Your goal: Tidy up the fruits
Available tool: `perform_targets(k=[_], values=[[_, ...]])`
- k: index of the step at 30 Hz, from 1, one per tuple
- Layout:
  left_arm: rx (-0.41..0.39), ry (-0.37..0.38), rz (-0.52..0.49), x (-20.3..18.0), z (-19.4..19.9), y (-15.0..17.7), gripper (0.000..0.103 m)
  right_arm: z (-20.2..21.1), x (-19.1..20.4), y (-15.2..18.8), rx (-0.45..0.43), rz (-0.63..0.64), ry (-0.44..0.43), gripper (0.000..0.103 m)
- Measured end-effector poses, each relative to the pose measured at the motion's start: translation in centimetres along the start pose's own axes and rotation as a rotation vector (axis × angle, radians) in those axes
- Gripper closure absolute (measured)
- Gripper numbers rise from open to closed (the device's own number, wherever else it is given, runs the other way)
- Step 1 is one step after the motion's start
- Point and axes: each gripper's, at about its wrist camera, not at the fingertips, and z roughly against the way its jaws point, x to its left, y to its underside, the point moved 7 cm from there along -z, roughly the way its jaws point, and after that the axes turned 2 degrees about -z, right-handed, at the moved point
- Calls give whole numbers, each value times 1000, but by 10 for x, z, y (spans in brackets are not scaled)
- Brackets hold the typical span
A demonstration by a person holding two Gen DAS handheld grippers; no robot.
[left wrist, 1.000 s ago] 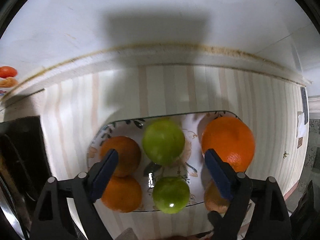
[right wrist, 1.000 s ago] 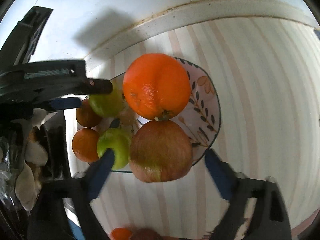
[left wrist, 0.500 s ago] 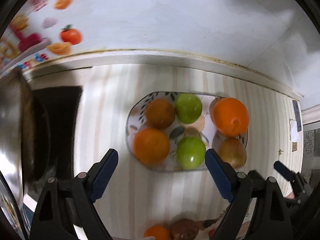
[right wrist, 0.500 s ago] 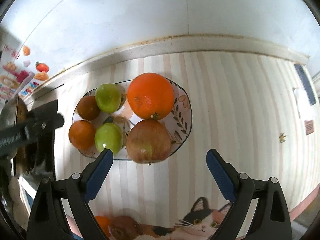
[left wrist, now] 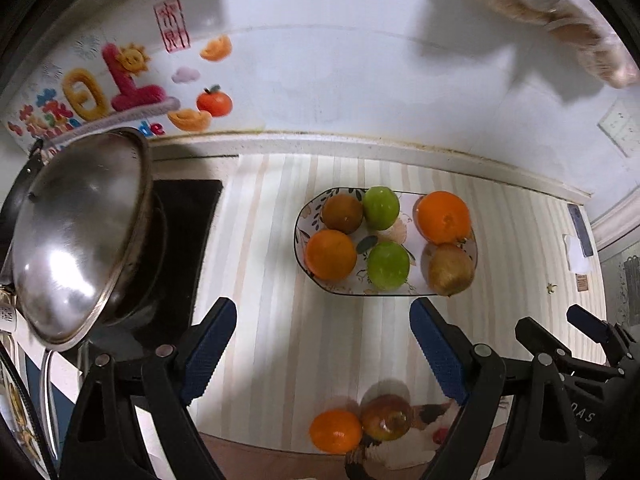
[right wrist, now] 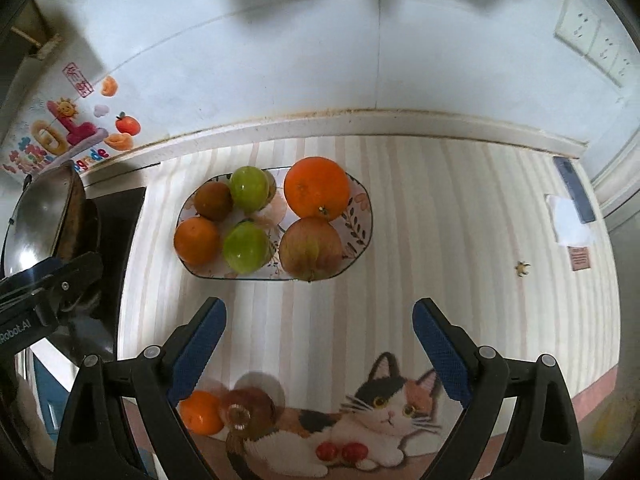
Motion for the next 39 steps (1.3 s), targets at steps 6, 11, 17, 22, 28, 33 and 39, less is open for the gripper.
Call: perform_targets(k=[6,11,17,22,28,33,39], values=[[-81,-12,-15,2,37,13,14,41,3,13,-57,18,6,7],[-118,-2,-35,2,63,22,14,76,8,17,-112,18,-9,7],[-141,11,-46,2,85,34,14,109,17,21,-166,24,-22,7],[-133,31,-35,1,89,44,14,111,18,28,-156,5,-50,7],[-7,49,-49,0,41,65,5,61,10,55,6,-30,-119,7],[204,54,-58,-6,-34,107,5,10,3,82,140,-63,-157,7],[411,115,44,-3,-107,155,5,-37,-8,107,256,-140,-235,7]])
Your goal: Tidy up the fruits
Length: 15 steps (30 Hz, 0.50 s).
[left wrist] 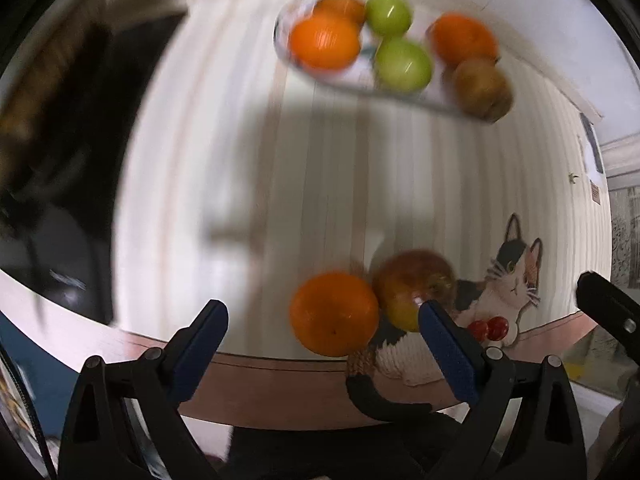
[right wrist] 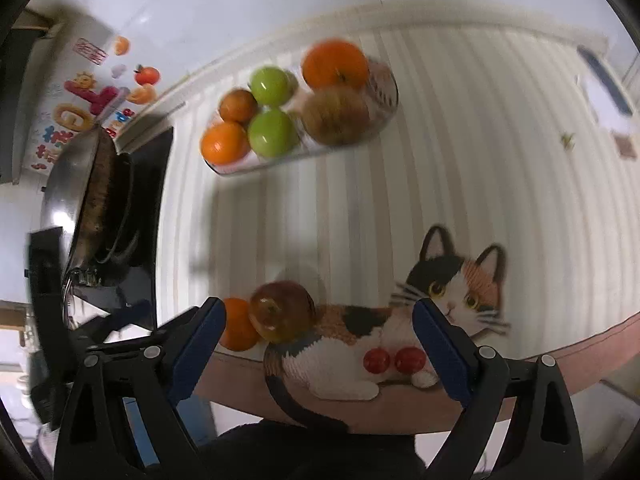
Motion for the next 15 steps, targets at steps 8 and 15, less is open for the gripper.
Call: perform_targets(k=[8,15], values=[[84,148,103,7,-44,9,34,-60,3,6,151,-48,-118,10],[56,91,75,2,-41,14,42,-125,11,13,311,-129,-188,10]])
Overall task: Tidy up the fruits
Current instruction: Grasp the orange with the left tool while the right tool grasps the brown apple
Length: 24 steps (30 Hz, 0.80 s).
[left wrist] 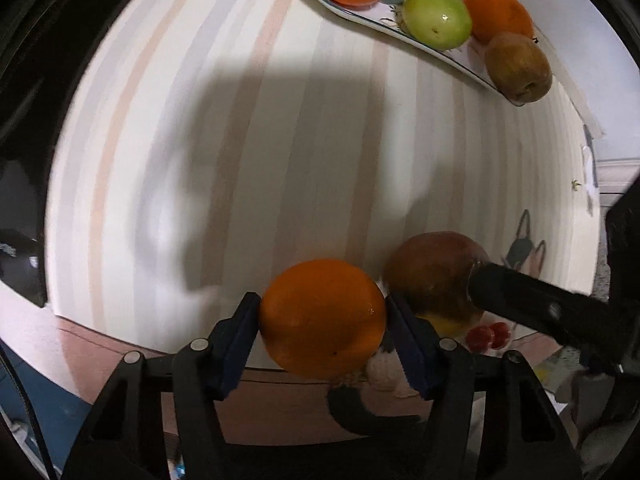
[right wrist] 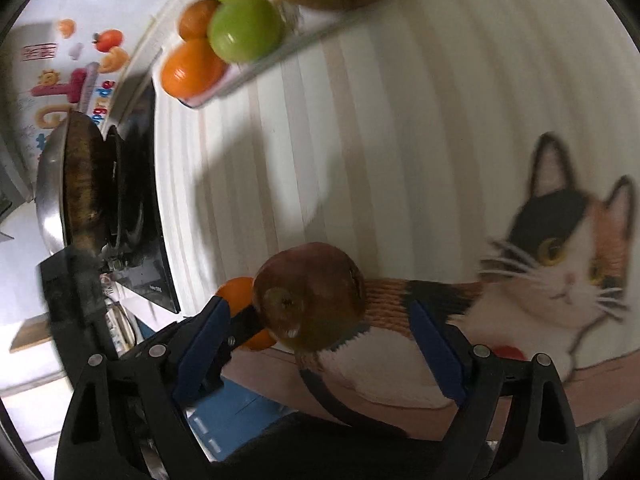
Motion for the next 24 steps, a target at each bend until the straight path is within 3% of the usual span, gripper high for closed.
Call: perform_targets(k=[1,4,13,24], values=[[-4,-13,6,4,2,0,42,-6,1,-1,10,0,-4,12],[-26,-58,26,21,10,1,42,-24,10,-1,45,33,15,30],[-33,-73,54,35,10,-4,41,-13,15,8,-32,237,250,31],[-38,-91,58,37,10,-7,41,-17,-1,8,-26,199,231,31]])
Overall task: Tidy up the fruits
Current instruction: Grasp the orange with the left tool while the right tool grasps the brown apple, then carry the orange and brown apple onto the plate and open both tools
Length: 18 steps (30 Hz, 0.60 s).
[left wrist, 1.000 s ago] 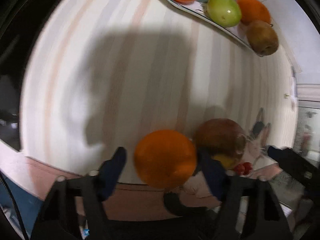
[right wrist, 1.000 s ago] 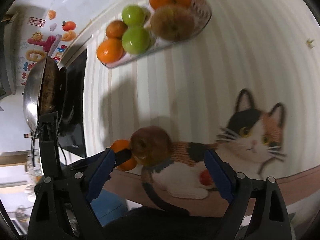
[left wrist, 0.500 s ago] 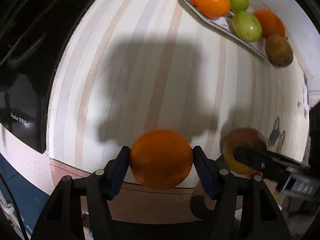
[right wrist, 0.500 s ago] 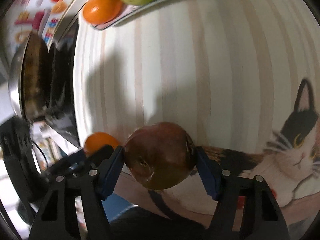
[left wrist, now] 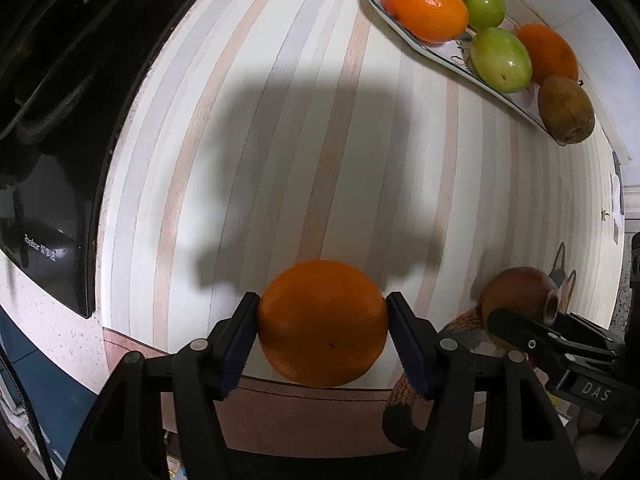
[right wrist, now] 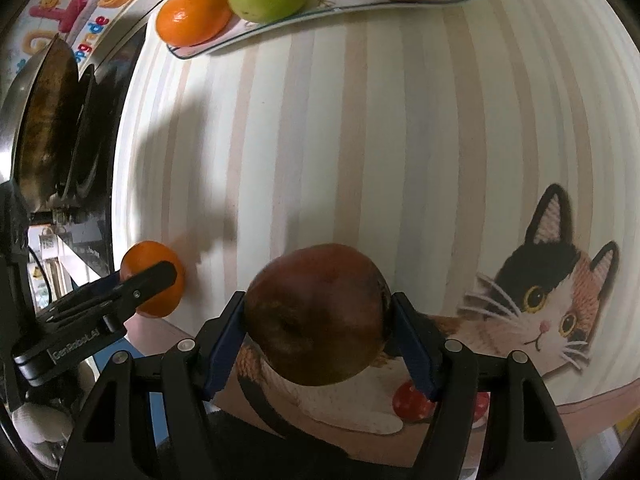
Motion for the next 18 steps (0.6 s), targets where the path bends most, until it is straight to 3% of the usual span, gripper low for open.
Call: perform_targets(k=[9,18], values=[[-7,3,-21,-13,15,-15,42,8,-2,-5,-46,-16,-18,33],[-105,96,-67,-56,77,-61,42,71,0,-36,-170,-20,-78,33]])
